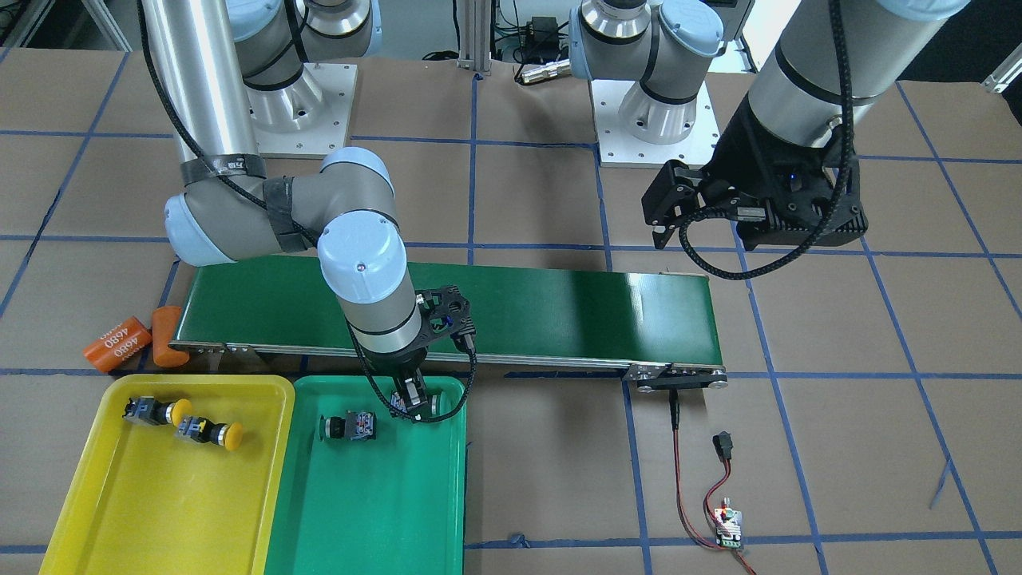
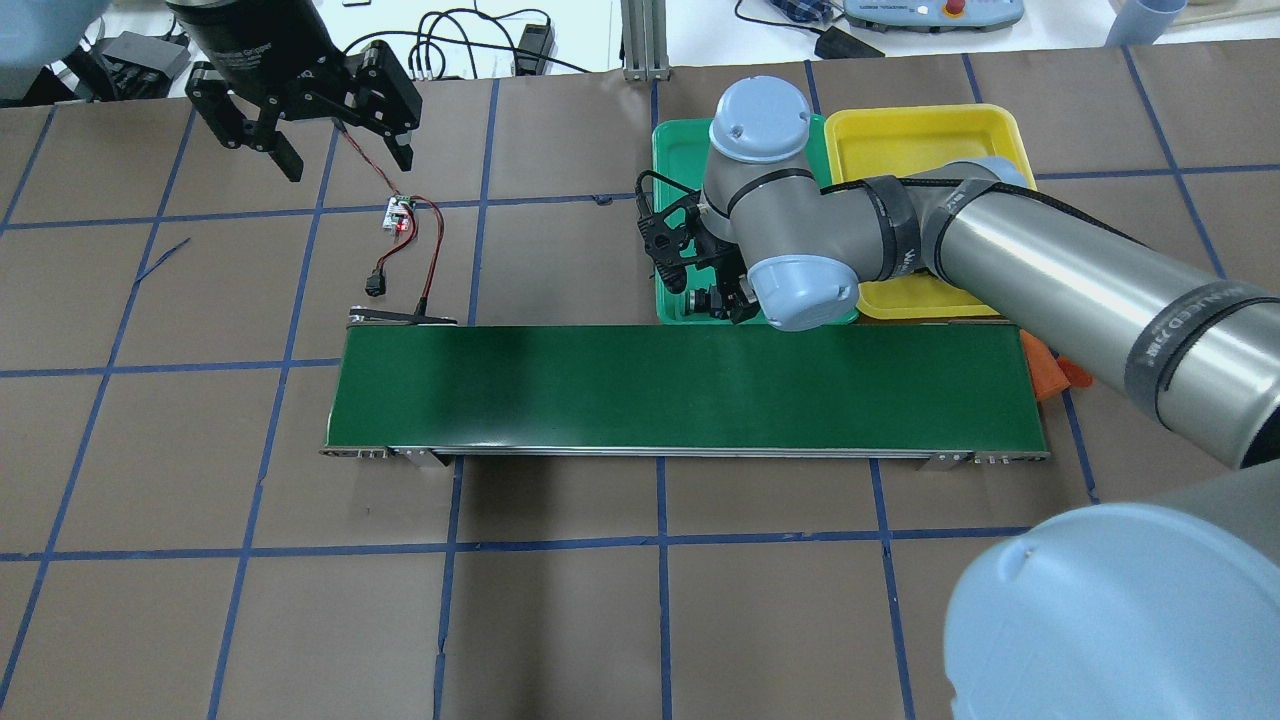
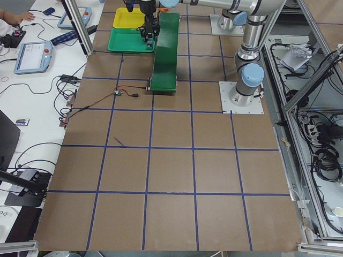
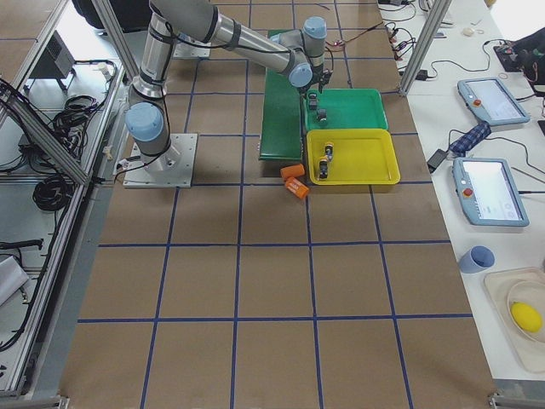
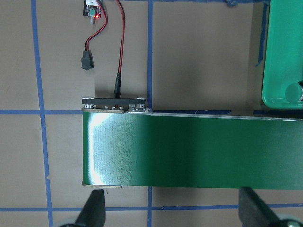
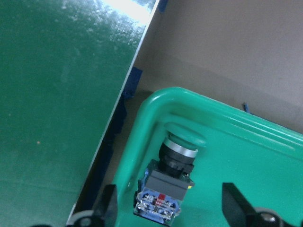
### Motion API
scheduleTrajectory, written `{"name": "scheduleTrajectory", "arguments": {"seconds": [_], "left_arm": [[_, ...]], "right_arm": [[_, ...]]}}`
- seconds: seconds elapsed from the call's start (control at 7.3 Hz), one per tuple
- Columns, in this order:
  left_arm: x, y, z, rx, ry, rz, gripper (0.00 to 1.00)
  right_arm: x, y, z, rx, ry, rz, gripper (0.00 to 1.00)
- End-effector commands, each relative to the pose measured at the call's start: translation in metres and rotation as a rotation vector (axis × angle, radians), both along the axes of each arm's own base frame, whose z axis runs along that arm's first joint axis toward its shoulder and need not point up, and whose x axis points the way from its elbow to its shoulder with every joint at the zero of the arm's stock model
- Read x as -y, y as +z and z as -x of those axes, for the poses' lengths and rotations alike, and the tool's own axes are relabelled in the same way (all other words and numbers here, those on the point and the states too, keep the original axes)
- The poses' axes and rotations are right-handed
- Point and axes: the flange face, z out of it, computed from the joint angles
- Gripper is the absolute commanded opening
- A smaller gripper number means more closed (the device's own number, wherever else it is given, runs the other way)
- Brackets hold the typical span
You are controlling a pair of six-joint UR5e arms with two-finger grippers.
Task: Sort buttons by color to trays
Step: 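Raise the right gripper and move it over the yellow tray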
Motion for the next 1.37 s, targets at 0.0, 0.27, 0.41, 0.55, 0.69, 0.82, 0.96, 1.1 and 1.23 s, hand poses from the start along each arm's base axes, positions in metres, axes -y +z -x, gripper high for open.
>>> {"name": "scheduleTrajectory", "arguments": {"seconds": [0.0,0.27,0.41,0.55,0.69,0.82,0.96,1.1,1.23], "left_arm": [[0.0,0.002,0.0,-0.001,0.0,0.004,1.0],[0.002,-0.001,0.0,-0.001,0.0,0.009,1.0],[0.002,0.0,0.0,-0.001,0.0,0.011,1.0],[0.0,0.004,0.0,-0.001,0.0,0.017,1.0],[-0.001,0.004,0.0,0.0,0.0,0.015,1.0],[0.0,0.004,0.0,-0.001,0.0,0.017,1.0],[-0.001,0.005,0.0,-0.001,-0.002,0.02,1.0],[0.001,0.002,0.0,-0.001,0.0,0.014,1.0],[0.002,0.002,0.0,-0.001,0.0,0.018,1.0]], "right_arm": [[0.001,0.011,0.006,-0.008,-0.014,0.013,1.0],[-0.01,0.062,0.023,-0.005,-0.046,0.007,1.0],[-0.029,0.099,0.028,-0.013,-0.05,-0.004,1.0],[-0.051,0.131,0.035,-0.023,-0.056,-0.025,1.0],[-0.074,0.17,0.047,-0.024,-0.078,-0.033,1.0],[-0.099,0.201,0.061,-0.023,-0.109,-0.062,1.0],[-0.122,0.232,0.069,-0.018,-0.118,-0.05,1.0],[-0.138,0.258,0.077,-0.006,-0.204,-0.041,1.0],[-0.135,0.271,0.087,0.006,-0.337,-0.04,1.0]]}}
